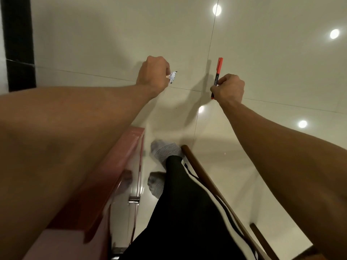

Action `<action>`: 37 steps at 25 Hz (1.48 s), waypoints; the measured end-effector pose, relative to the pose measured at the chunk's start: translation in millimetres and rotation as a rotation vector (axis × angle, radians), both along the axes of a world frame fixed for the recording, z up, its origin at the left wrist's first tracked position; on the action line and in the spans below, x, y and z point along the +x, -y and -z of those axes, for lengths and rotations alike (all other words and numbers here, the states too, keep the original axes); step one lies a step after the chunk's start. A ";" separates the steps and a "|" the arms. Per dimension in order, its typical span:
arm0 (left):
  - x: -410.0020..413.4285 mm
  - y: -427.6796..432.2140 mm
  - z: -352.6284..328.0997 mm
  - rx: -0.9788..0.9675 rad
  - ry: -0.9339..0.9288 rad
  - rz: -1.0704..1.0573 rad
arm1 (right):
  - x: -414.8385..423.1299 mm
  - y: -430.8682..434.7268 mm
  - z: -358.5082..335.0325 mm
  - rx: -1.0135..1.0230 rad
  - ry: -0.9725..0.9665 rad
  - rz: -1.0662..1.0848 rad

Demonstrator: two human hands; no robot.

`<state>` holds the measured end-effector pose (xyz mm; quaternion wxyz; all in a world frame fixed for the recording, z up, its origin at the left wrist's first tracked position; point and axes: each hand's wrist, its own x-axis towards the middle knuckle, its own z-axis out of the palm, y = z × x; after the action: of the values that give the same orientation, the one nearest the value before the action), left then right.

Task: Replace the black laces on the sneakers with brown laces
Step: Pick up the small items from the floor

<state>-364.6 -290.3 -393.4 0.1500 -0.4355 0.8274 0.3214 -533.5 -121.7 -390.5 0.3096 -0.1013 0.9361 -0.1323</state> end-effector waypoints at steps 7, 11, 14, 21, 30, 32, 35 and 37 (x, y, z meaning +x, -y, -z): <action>29.8 14.4 -111.6 0.001 -0.173 -0.176 | 41.5 49.5 -109.5 -0.186 0.094 0.024; 52.3 27.5 -181.1 0.002 -0.283 -0.369 | 66.1 80.5 -184.7 -0.273 0.123 -0.027; 74.0 35.6 -238.3 0.004 -0.354 -0.572 | 85.2 106.0 -243.9 -0.332 0.143 -0.090; 152.0 23.4 -359.5 -0.139 -0.593 -1.019 | 169.3 161.5 -371.5 -0.438 0.265 -0.334; 335.0 -145.6 -439.9 -0.284 -0.494 -1.745 | 375.0 123.5 -440.5 -0.429 0.546 -0.970; 368.8 -191.2 -442.2 -0.309 -0.415 -1.887 | 419.2 96.8 -440.2 -0.396 0.610 -1.105; 404.9 -247.8 -445.8 -0.355 -0.348 -2.014 | 468.4 57.2 -431.0 -0.354 0.685 -1.275; 420.9 -281.9 -446.0 -0.389 -0.278 -2.077 | 495.7 30.5 -425.9 -0.323 0.717 -1.424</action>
<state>56.2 -8.4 52.6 -0.3656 -0.9035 0.0974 0.2012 -37.8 -152.2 35.4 0.5821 -0.6672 0.4606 -0.0614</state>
